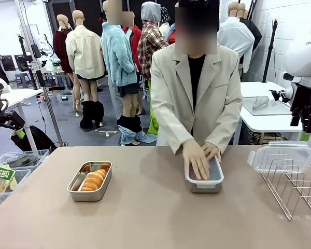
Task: Place the bread in airtight containers.
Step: Pick up one Airtight Container lid and hand it to the human.
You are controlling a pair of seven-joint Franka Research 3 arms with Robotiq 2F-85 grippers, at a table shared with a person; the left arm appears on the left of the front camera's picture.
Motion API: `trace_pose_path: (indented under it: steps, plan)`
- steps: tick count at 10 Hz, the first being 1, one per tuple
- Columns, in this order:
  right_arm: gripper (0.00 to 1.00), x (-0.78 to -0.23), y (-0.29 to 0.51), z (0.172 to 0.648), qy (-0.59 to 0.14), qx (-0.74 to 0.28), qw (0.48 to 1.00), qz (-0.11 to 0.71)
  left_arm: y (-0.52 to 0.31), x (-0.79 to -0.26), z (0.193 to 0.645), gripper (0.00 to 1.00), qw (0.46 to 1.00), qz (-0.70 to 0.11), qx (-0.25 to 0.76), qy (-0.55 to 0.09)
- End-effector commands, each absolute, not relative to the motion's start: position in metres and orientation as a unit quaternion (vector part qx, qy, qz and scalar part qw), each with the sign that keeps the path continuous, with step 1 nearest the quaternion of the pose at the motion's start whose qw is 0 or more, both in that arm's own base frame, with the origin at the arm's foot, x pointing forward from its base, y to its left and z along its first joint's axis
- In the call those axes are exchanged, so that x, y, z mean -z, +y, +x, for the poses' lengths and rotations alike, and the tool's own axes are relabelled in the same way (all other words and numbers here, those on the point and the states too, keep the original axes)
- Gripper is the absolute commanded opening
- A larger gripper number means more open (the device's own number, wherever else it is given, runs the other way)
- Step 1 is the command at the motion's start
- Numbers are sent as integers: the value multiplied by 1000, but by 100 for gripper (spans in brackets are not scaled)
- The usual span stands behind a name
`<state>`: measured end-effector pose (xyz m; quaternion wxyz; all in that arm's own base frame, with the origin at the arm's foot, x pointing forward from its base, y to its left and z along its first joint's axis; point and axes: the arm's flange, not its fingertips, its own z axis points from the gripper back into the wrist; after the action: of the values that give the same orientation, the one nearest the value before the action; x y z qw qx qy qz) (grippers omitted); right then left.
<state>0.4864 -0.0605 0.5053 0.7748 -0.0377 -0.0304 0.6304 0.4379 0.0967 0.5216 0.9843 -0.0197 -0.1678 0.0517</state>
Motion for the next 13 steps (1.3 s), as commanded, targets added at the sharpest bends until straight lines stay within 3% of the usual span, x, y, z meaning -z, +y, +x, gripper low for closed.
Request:
trace_pose_path:
  steps: [1,13]
  plan:
    - [100,-504,-62,488,-31,-635,771,-36,98,-523,438,100,984,-16,-53,-168]
    - [100,-492,-51,481,-1,-645,764,-30,98,-523,438,100,984,-16,-53,-168]
